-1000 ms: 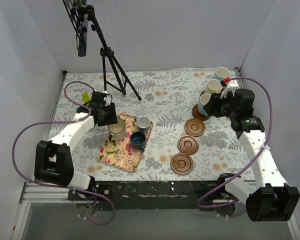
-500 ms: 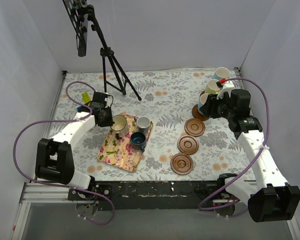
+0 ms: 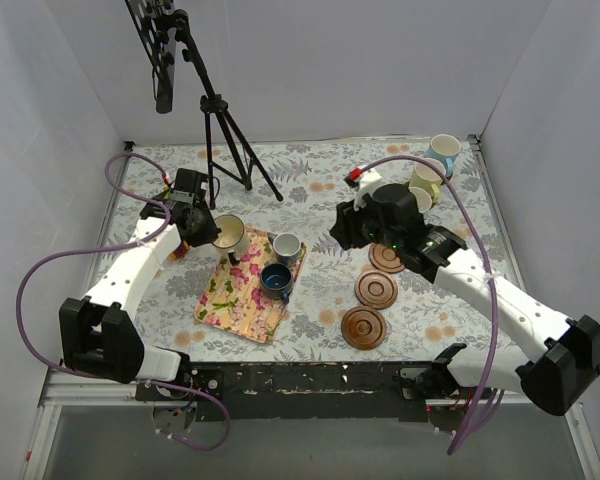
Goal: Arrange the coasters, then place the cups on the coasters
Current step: Pick up the cup from the tray.
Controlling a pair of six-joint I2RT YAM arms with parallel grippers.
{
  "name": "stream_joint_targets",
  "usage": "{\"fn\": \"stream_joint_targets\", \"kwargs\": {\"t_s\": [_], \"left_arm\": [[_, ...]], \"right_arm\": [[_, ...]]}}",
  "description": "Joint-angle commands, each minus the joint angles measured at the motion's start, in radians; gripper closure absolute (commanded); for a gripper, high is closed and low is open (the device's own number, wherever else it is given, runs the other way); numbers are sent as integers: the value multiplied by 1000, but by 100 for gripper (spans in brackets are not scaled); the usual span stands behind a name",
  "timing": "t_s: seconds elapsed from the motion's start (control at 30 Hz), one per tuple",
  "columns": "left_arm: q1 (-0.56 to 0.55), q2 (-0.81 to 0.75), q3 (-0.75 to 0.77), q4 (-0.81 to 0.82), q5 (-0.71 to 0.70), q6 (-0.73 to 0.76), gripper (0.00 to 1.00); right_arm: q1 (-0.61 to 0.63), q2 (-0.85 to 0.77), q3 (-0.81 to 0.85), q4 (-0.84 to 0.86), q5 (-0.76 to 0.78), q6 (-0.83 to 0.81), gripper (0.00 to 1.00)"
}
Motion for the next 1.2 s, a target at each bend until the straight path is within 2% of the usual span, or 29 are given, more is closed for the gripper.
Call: {"fn": "stream_joint_targets", "kwargs": {"t_s": [0.0, 0.2, 0.33, 0.57, 0.8, 1.17], "left_arm": [[-3, -81, 106, -81, -64, -188, 100], [-5, -60, 142, -167, -82, -336, 100], [-8, -69, 126, -158, -53, -385, 100], [-17, -94, 114, -135, -37, -413, 100], [-34, -80, 122, -149, -33, -411, 100], [-61, -88, 131, -160, -51, -428, 100]], "right_arm": [[191, 88, 132, 80, 224, 23, 46], [425, 282, 298, 102, 358, -5, 46], [508, 404, 399, 114, 366, -11, 46], [567, 527, 456, 162, 346, -31, 46], [573, 630, 527, 140, 364, -77, 46], [590, 800, 666, 44, 556, -112, 49]]}}
